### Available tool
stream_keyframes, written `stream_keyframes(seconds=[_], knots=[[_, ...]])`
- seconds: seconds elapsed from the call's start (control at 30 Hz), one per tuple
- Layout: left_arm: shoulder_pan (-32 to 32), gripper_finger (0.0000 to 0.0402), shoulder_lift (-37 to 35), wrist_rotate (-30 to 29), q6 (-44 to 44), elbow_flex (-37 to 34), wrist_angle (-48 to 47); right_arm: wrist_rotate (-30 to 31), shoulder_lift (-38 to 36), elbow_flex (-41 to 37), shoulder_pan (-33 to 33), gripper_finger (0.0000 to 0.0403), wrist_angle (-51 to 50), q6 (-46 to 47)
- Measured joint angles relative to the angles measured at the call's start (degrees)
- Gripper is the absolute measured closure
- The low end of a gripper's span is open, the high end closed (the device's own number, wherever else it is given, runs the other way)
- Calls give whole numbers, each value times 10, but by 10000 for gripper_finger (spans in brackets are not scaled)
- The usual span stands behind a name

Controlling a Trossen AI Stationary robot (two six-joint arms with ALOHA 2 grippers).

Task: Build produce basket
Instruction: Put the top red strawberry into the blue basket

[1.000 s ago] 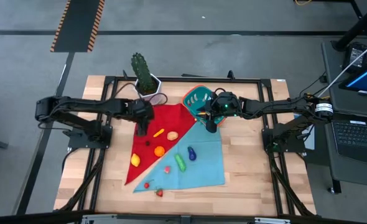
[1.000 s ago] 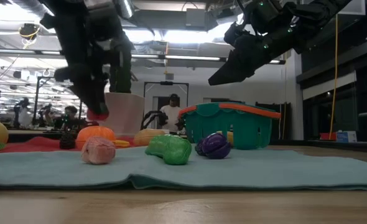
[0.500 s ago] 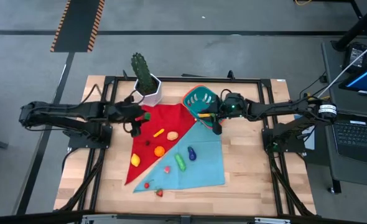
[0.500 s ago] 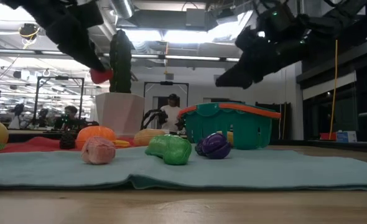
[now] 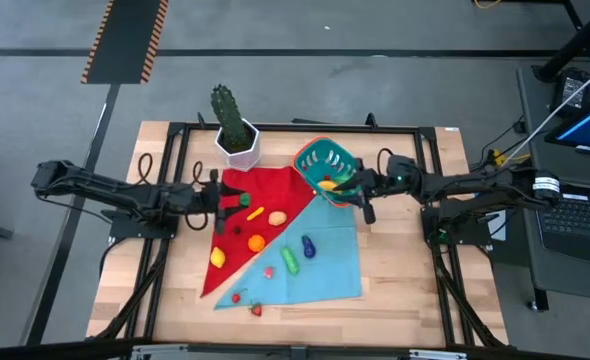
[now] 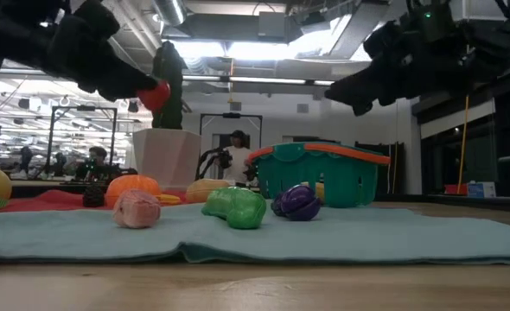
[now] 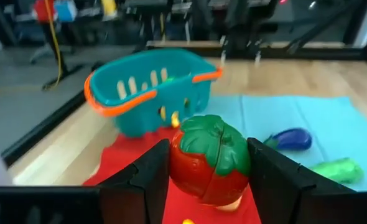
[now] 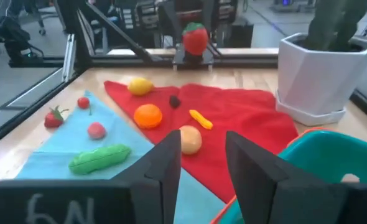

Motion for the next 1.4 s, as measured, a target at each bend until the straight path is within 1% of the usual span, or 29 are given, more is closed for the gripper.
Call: stream_keyframes(seconds=[0.1,0.27,0.4,0.5,0.67,0.8,0.87,1.0,1.07,1.23,1.4], knots=[[-8,229,-1,0,21,-8,40,-3,-4,-9,0,275,26,22],[-15,229,-1,5,42,-19,73,-75,-4,-11,5,275,30,27],[-15,229,1,2,41,-21,87,-85,-4,-11,25,275,29,59],[-14,229,11,-35,41,-21,98,-85,-4,-11,35,275,25,85],[-14,229,40,-110,28,-21,129,-85,-3,-11,42,275,23,85],[-14,229,71,-133,28,-21,155,-84,-3,-11,42,275,22,87],[-12,229,88,-135,27,-21,169,-84,-3,-11,42,275,22,87],[-1,229,132,-132,17,-21,218,-83,-3,-11,42,275,22,127],[6,229,157,-120,14,-17,238,-59,-3,-11,42,275,22,130],[28,229,233,-87,9,24,247,51,-3,-11,42,275,14,130],[51,229,325,-50,27,77,266,110,-3,-11,41,275,12,112]])
